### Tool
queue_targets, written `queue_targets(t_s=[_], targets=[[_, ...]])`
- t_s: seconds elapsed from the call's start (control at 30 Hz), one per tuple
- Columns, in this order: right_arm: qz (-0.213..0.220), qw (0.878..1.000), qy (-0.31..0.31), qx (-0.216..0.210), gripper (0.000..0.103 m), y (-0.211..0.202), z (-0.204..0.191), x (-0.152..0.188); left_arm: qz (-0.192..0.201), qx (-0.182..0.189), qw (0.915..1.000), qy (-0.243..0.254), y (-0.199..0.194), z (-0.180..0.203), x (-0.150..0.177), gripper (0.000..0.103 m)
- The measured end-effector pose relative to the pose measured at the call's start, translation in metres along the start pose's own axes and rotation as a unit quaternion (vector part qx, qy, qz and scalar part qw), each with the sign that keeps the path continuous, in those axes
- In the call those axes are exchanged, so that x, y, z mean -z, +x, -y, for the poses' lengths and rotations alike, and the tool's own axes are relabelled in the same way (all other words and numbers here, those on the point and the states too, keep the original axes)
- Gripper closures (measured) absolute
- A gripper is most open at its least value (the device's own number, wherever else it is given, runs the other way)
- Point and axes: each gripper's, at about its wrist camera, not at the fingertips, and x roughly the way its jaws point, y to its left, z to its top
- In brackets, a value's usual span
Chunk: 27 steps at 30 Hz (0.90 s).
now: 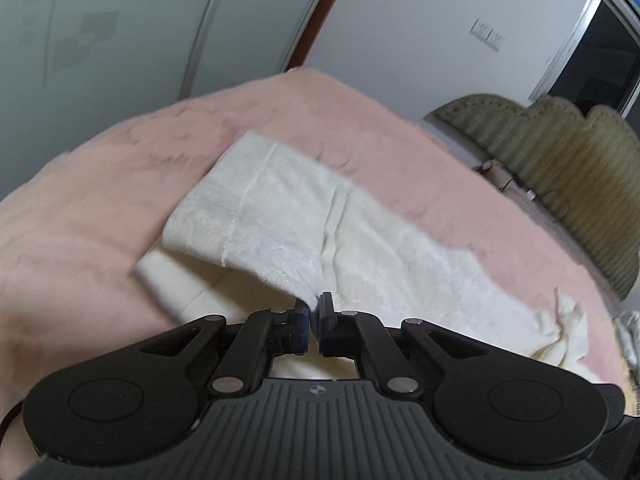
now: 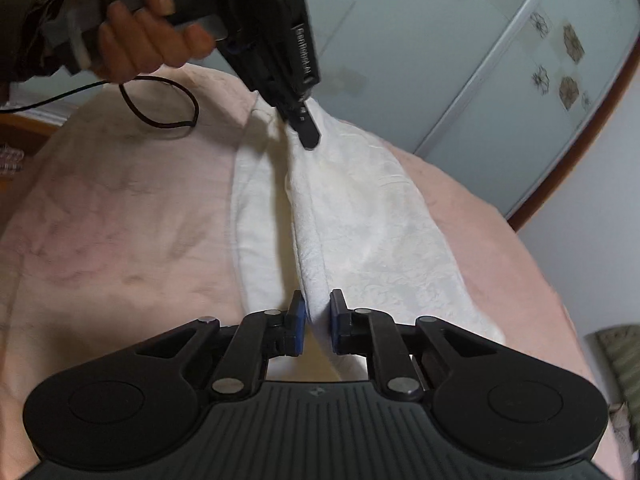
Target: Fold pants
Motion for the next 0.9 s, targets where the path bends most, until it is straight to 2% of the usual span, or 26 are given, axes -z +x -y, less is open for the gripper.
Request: queue_targets(t_s=[0.1, 0.23, 0.37, 0.43, 0.5, 0.63, 0.67, 0.7, 0.77, 0.83, 0.9], targets=[[0.005, 0.999, 0.040, 0.003, 0.091, -0.003, -0.002, 0.002, -0.001, -0.011, 0.9999, 0.003, -0.001, -0.001, 0.003, 0.098], [0.010, 0.997, 0.072, 0.004, 0.091, -0.007, 0.002, 0.002, 0.015, -0.040, 0.9980, 0.046, -0.004, 0.012, 0.006, 0.096], [0.003, 0.994, 0.110, 0.006, 0.089, -0.002, -0.002, 0.006, 0.000, -0.071, 0.9958, 0.058, 0.007, 0.012, 0.016, 0.094], [0.005, 0.989, 0.146, 0.002, 0.089, 0.000, 0.002, 0.003, 0.002, -0.076, 0.9957, 0.052, 0.007, 0.010, 0.019, 0.093], [0.007, 0.989, 0.148, -0.002, 0.089, -0.006, 0.000, 0.003, 0.006, -0.078, 0.9952, 0.059, 0.004, 0.012, 0.019, 0.092], [0.012, 0.984, 0.178, -0.008, 0.088, -0.010, 0.005, 0.006, -0.003, -0.090, 0.9938, 0.066, 0.004, 0.013, 0.019, 0.083], [0.011, 0.982, 0.189, -0.015, 0.085, -0.014, 0.007, 0.007, -0.006, -0.094, 0.9931, 0.070, 0.001, 0.015, 0.018, 0.081], [0.013, 0.979, 0.199, -0.031, 0.083, -0.021, 0.010, 0.008, -0.009, -0.097, 0.9926, 0.073, -0.003, 0.017, 0.017, 0.072], [0.035, 0.972, 0.227, -0.058, 0.078, -0.045, 0.022, 0.016, -0.007, -0.110, 0.9908, 0.078, -0.012, 0.018, 0.015, 0.069], [0.054, 0.961, 0.268, -0.045, 0.078, -0.073, 0.040, 0.033, 0.005, -0.122, 0.9883, 0.092, -0.023, 0.024, 0.014, 0.069], [0.055, 0.946, 0.320, -0.006, 0.078, -0.096, 0.062, 0.057, 0.020, -0.115, 0.9876, 0.105, -0.033, 0.035, 0.012, 0.069]])
